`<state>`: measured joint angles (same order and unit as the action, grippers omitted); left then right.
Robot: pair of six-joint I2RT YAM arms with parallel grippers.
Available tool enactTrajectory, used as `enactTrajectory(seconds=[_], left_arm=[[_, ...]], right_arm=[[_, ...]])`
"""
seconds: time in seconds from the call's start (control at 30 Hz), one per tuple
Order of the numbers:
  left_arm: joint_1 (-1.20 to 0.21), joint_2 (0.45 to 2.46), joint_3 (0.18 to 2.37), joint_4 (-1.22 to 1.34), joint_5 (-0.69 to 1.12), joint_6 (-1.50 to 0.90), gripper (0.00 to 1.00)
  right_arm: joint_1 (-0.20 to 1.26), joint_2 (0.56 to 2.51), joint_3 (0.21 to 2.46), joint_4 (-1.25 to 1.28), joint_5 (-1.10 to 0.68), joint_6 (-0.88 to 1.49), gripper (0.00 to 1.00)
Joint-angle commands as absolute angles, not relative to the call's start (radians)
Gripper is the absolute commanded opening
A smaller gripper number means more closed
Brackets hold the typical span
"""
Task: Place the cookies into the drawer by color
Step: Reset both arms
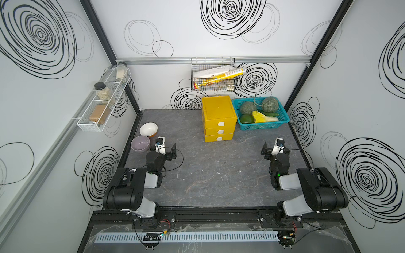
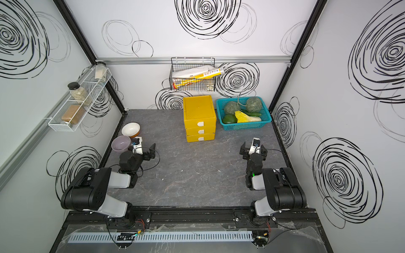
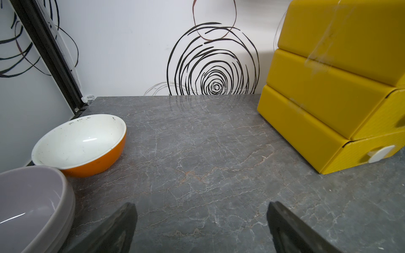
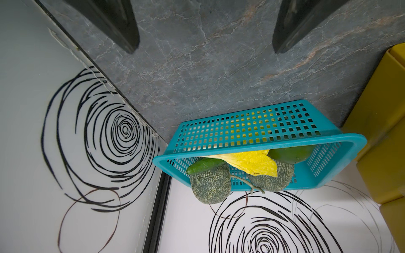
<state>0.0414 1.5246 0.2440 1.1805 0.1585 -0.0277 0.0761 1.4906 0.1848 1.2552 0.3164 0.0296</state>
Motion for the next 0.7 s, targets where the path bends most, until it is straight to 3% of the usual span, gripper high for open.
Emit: enactTrajectory(seconds=[0.0,0.53,0.67], left_arm=[[0.051,1.526,0.244,1.24,0.154,-0.038,0.99],[0.051,1.526,0.241,1.243,0.153,-0.038,0.99],[0.052,1.527,0.242,1.243,0.153,-0.038,0.99]], right_arm=[[0.074,1.491,0.195,1.244,0.311,0.041,1.0],[0.074,1.489,0.19,1.25,0.31,0.039,1.0],[0.074,1.441,0.098,1.372,0.21,-0.003,1.0]])
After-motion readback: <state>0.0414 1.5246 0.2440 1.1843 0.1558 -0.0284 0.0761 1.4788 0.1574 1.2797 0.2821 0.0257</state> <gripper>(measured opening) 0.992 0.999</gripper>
